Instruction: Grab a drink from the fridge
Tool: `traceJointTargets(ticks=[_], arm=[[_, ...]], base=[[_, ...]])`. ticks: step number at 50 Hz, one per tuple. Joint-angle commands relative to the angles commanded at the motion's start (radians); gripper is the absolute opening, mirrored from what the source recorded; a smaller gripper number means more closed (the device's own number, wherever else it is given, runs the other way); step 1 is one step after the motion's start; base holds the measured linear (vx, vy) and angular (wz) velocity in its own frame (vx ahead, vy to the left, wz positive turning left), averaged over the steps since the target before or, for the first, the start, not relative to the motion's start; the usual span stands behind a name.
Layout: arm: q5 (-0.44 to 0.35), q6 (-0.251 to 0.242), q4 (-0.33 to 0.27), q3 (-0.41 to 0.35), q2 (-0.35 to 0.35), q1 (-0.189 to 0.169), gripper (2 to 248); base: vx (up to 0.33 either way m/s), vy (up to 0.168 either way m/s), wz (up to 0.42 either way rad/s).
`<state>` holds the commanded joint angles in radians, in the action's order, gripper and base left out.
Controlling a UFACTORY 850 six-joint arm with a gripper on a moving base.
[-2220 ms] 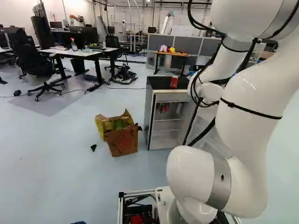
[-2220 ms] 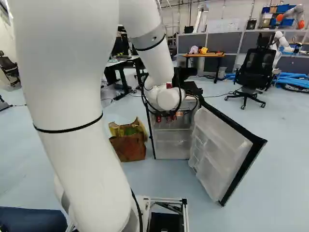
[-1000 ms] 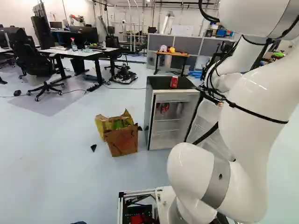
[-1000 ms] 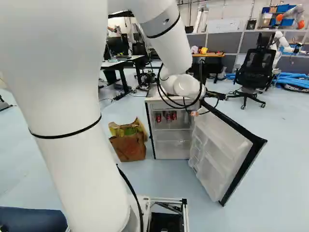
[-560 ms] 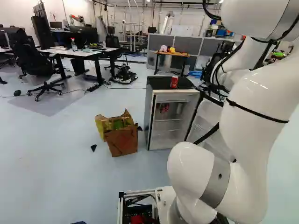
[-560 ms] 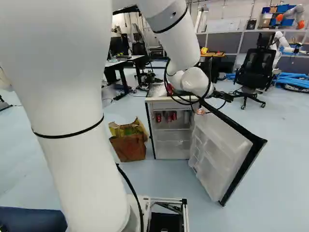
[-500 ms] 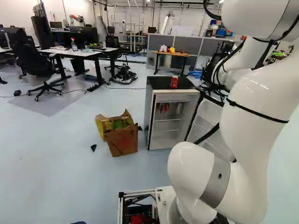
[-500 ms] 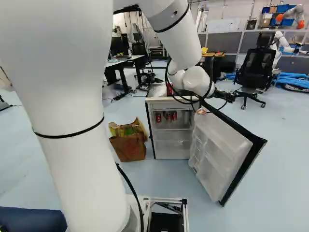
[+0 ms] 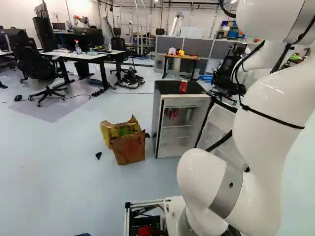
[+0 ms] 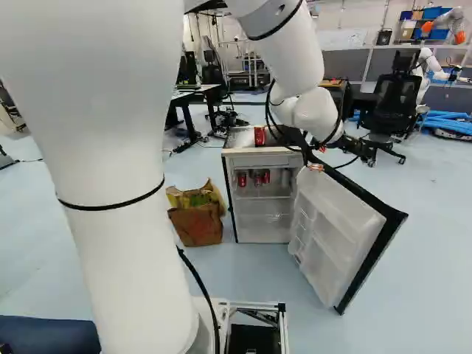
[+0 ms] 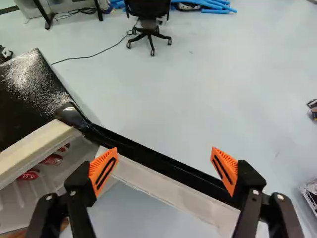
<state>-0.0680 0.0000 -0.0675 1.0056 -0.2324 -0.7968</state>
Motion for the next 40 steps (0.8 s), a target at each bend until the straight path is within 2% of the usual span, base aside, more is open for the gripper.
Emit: traceJointTargets(ticks=[11, 40], arm=[[0.077, 0.0, 0.024, 0.044, -0.015, -0.021, 247], [0.244, 0.0, 0.054, 0.181, -0.129, -0.067, 247]], base=[[0.0, 0.0, 0.0], [0.0, 0.0, 0.0]])
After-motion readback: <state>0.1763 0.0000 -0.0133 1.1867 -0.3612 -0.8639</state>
